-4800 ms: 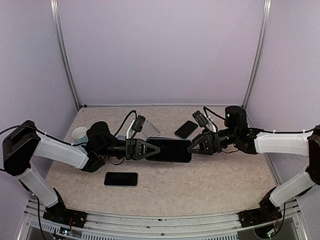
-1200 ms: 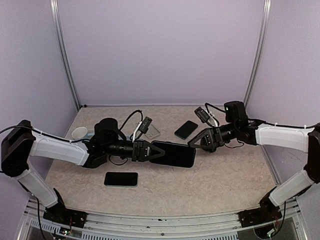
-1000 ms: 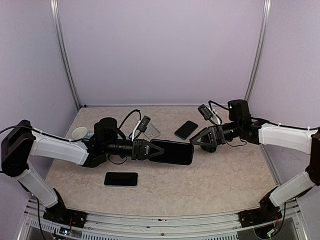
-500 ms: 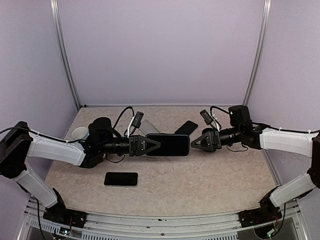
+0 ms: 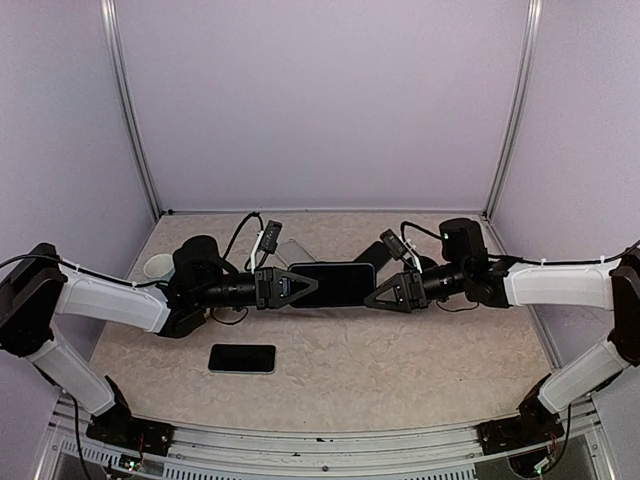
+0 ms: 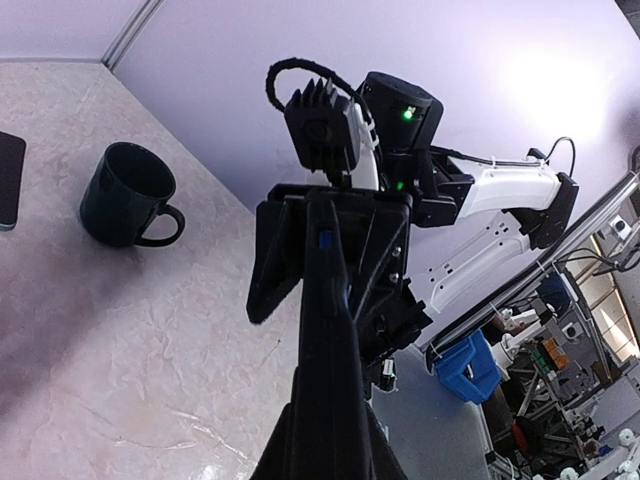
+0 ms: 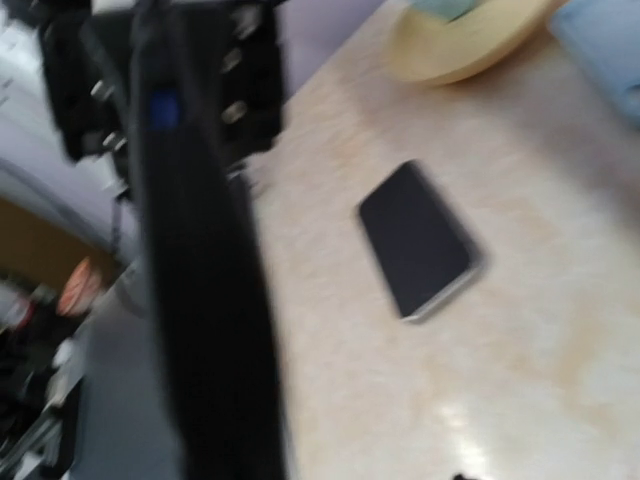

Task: Put the phone into the phone case
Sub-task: Press the phone case onto the phone.

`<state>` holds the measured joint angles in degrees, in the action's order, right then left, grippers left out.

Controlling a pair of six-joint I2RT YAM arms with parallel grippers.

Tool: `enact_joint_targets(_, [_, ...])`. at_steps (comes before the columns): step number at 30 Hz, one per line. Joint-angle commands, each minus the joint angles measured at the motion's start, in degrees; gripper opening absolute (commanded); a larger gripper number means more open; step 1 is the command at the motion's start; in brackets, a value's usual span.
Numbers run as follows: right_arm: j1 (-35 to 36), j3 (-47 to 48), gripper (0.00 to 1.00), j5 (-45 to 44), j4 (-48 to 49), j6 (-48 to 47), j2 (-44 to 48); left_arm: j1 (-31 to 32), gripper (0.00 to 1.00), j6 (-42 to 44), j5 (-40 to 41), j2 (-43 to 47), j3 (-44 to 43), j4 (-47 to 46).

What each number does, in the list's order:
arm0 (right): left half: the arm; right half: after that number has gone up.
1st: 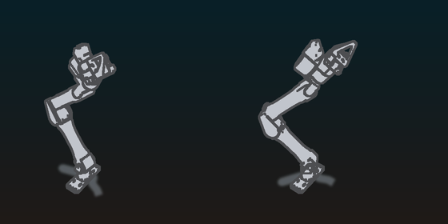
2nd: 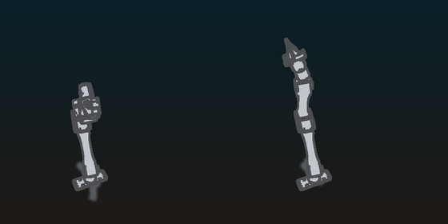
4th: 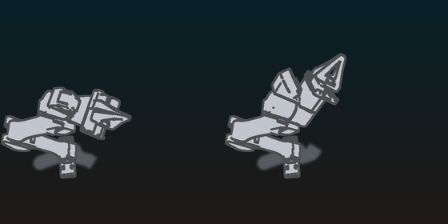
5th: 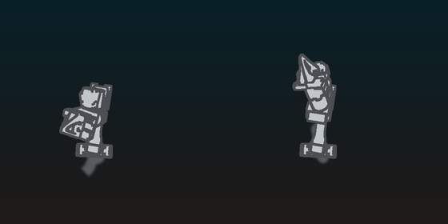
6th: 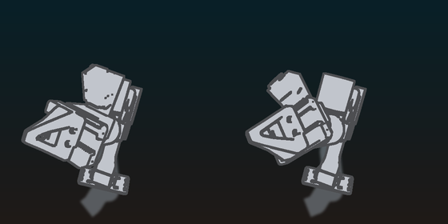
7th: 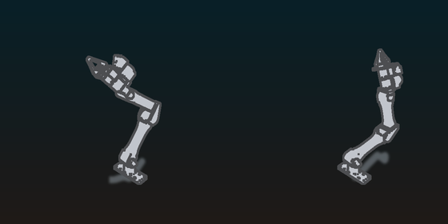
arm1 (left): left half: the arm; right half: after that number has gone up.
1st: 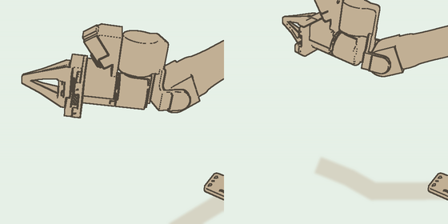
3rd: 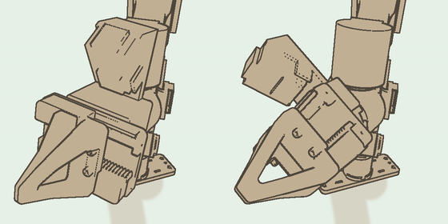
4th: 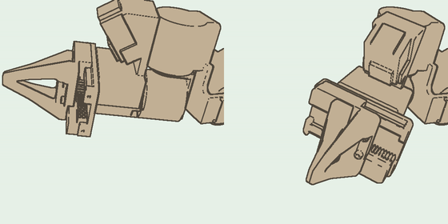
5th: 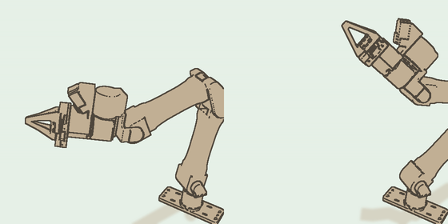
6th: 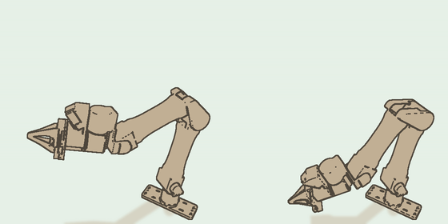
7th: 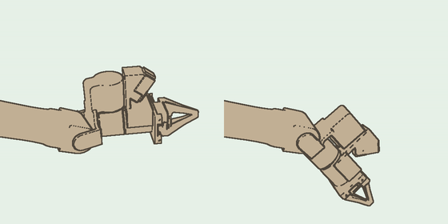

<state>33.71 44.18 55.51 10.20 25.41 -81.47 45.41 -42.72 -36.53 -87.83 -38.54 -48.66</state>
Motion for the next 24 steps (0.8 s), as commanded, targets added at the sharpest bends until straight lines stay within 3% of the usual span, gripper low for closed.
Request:
enact_joint_targets(1, [1.79, -0.76, 0.54, 4.25, 6.43, 1.79, -0.48, 0.47, 0.00, -0.65, 1.07, 0.64, -0.89, -7.67])
enact_joint_targets(3, [1.79, -1.42, 0.53, 5.28, 8.18, 2.57, 0.10, 0.39, 0.00, -0.63, 1.28, 0.76, -0.67, -7.80])
enact_joint_targets(8, [1.74, -1.51, 0.38, 6.05, 9.66, 3.37, 0.14, 0.38, 0.00, -1.34, 0.89, 0.09, -0.65, -8.82])
enact_joint_targets(13, [1.73, -1.67, 0.16, 7.22, 12.10, 5.32, -0.88, 0.38, 0.00, -1.96, 0.70, -0.66, -0.61, -9.43])
enact_joint_targets(18, [1.79, -1.33, 0.00, 7.88, 12.60, 6.19, -1.75, 0.38, 0.00, -1.82, 0.34, -0.76, -0.40, -8.94])
enact_joint_targets(24, [1.79, 0.61, 0.00, 3.45, 1.32, -4.70, 0.78, 0.38, 0.06, -1.13, -0.59, -0.96, -0.30, -6.88])
